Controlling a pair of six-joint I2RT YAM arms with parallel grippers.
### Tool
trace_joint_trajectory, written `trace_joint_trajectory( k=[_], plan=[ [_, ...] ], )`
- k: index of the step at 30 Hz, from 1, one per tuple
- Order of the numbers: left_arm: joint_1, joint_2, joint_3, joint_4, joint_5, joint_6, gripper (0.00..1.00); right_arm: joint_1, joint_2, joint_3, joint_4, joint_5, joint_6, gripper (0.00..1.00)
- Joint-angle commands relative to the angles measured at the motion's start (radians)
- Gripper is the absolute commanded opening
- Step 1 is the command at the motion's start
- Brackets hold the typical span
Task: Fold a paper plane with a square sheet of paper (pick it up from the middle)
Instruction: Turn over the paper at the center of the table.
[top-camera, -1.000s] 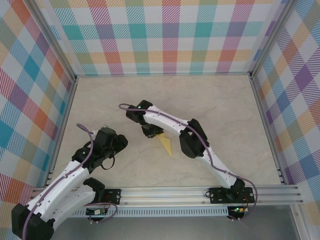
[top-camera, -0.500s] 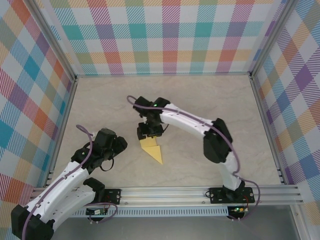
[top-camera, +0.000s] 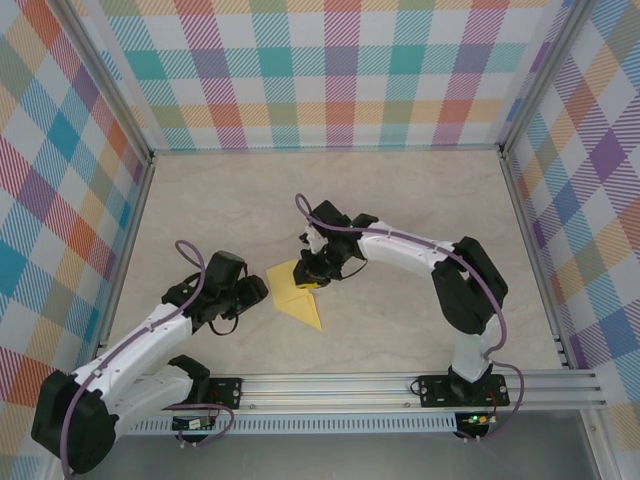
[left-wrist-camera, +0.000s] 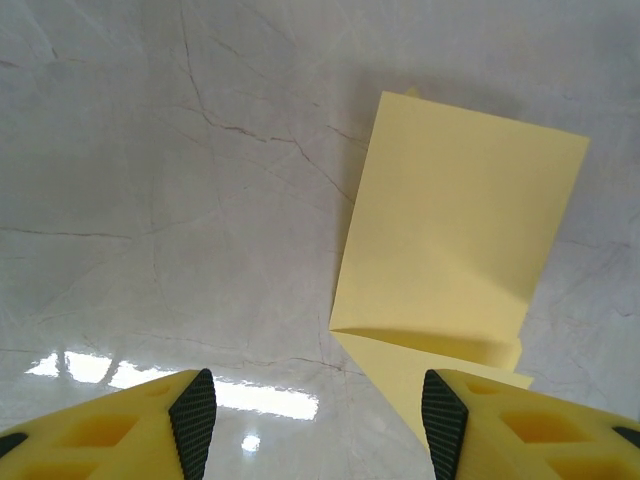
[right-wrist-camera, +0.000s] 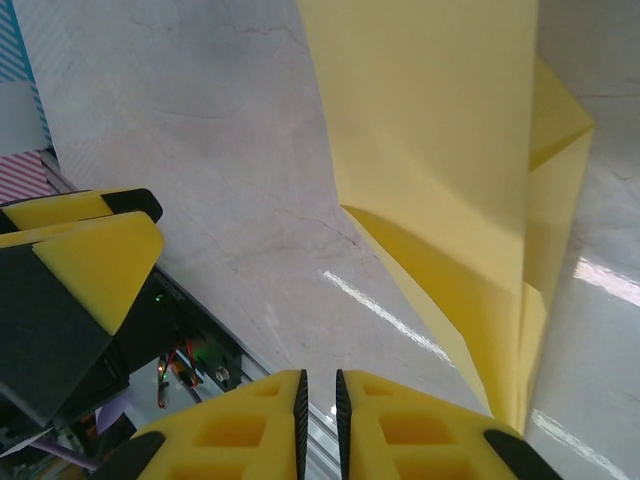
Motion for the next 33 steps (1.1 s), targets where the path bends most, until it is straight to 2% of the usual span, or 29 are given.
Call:
trace_joint_trajectory(
  k=[1,4,12,20,26,33],
  plan=[
    [0.018,0.036,0.039,0.028,0.033,0.02,0.59,0.005,0.051,0.0,0.093,-0.11,0.027,0.17],
    [0.019,0.066,0.043,0.026,0.037,0.01,0.59,0.004,0.091,-0.023,0.128,-0.125,0.042,0.17],
    [0.021,0.118,0.033,0.081,0.097,0.022,0.62,-0.021,0.14,-0.128,0.223,-0.071,0.084,0.18],
    [0.021,0.185,0.036,0.17,0.18,0.015,0.64,-0.05,0.11,-0.346,0.471,-0.026,0.23,0.19],
    [0.049,0.284,0.048,0.256,0.241,-0.022,0.66,-0.083,0.135,-0.431,0.604,-0.079,0.296,0.18],
    [0.098,0.384,0.045,0.407,0.316,-0.031,0.66,-0.119,0.141,-0.455,0.602,-0.103,0.277,0.18]
  ],
)
